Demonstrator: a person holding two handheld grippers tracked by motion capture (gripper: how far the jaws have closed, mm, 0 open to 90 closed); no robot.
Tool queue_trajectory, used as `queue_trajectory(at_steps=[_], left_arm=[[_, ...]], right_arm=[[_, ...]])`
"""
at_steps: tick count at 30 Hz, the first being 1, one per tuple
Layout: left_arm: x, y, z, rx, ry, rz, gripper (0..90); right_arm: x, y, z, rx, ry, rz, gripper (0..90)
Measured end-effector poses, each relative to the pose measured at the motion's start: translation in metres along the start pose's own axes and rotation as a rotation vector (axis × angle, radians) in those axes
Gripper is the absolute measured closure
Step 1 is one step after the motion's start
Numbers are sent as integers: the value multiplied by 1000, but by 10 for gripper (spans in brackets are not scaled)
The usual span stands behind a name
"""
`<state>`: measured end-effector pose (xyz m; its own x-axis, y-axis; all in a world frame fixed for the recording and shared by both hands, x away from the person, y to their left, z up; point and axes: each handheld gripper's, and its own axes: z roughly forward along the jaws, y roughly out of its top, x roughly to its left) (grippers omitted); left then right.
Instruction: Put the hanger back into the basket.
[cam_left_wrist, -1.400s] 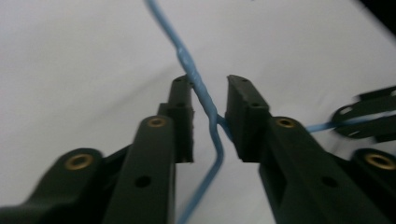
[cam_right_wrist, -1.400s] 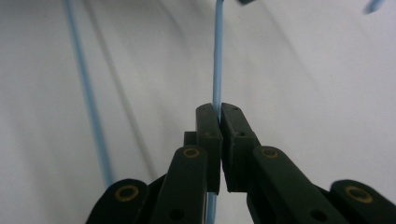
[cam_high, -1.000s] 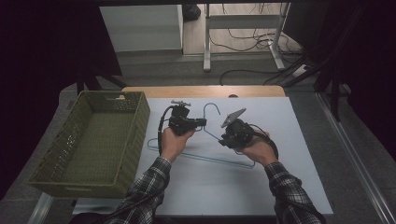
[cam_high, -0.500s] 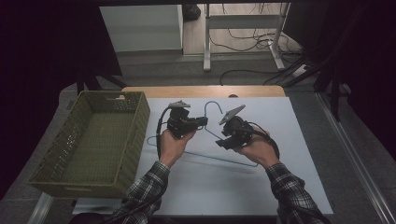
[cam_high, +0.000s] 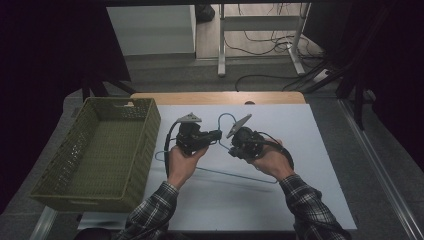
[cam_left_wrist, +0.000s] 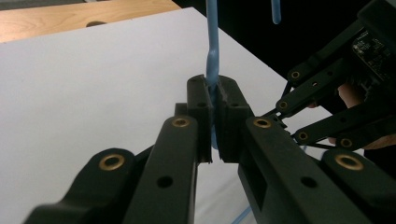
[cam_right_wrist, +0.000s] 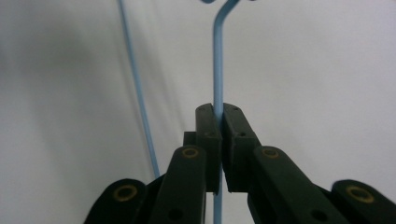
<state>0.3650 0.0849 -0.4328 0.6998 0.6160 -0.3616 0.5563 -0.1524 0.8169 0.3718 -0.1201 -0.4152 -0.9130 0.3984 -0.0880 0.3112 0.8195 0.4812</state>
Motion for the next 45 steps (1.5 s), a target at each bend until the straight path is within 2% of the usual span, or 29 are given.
queue_trajectory(at_steps=[2, 3, 4, 7, 9, 10, 12, 13, 14, 15, 17, 18, 19, 22, 24, 25, 29, 31, 32, 33, 34, 35, 38, 39, 40, 42, 43, 45], left_arm=[[1, -1, -2, 4, -15, 4, 853], [4, -1, -4, 6, -40, -3, 845], [5, -1, -6, 5, -44, -2, 832], [5, 2, -15, 20, -21, 31, 678], [4, 4, -19, 25, -25, 43, 596], [5, 7, -26, 47, -36, 57, 543], [5, 9, -30, 52, -31, 71, 459], [4, 12, -36, 80, -30, 95, 421], [4, 12, -36, 80, -30, 95, 395], [3, 13, -40, 99, -21, 110, 395], [-1, 15, -48, 143, -2, 147, 315], [-1, 15, -48, 143, -2, 147, 291], [-3, 15, -54, 168, -9, 157, 279], [-4, 15, -59, 182, -19, 157, 243], [-5, 14, -65, 207, -39, 182, 199], [-7, 14, -70, 228, -33, 200, 182], [-10, 12, -76, 264, -44, 230, 179], [-12, 10, -78, 293, -44, 274, 191], [-12, 10, -78, 293, -44, 274, 212], [-15, 8, -76, 319, -53, 307, 231], [-15, 8, -76, 319, -53, 307, 254], [-16, 8, -75, 332, -58, 327, 254], [-20, 9, -67, 393, -83, 384, 366], [-20, 9, -67, 393, -83, 384, 387], [-21, 10, -62, 411, -105, 391, 408], [-21, 10, -59, 413, -109, 384, 419], [-20, 11, -55, 429, -137, 388, 458], [-20, 11, -52, 438, -147, 392, 465]], right_arm=[[2, -1, -1, -7, 3, -4, 876], [1, -1, -2, -12, 21, 7, 877], [1, -1, -3, -17, 27, 8, 877], [1, -3, -5, -15, 19, -5, 878], [-1, -6, -7, -24, 28, -3, 878], [-2, -7, -9, -26, 29, 1, 878], [-2, -8, -10, -29, 29, 2, 878], [-3, -10, -14, -37, 43, 1, 878], [-3, -10, -14, -37, 43, 1, 878], [-3, -11, -15, -40, 43, -5, 878], [-2, -14, -22, -41, 49, -20, 878], [-2, -14, -22, -41, 49, -20, 878], [-2, -16, -26, -45, 53, -25, 878], [-2, -19, -30, -43, 57, -28, 878], [-2, -21, -34, -39, 58, -34, 878], [-1, -24, -38, -39, 63, -38, 878], [-1, -28, -43, -44, 69, -45, 877], [1, -31, -47, -48, 79, -58, 877], [1, -31, -47, -48, 79, -58, 877], [3, -33, -48, -49, 91, -71, 877], [3, -33, -48, -49, 91, -71, 877], [5, -33, -49, -48, 93, -77, 877], [9, -33, -51, -49, 108, -105, 877], [11, -33, -51, -50, 112, -110, 878], [12, -33, -51, -53, 116, -115, 878], [13, -33, -52, -52, 118, -116, 877], [14, -32, -52, -57, 125, -130, 877], [15, -32, -52, -58, 124, -132, 877]])
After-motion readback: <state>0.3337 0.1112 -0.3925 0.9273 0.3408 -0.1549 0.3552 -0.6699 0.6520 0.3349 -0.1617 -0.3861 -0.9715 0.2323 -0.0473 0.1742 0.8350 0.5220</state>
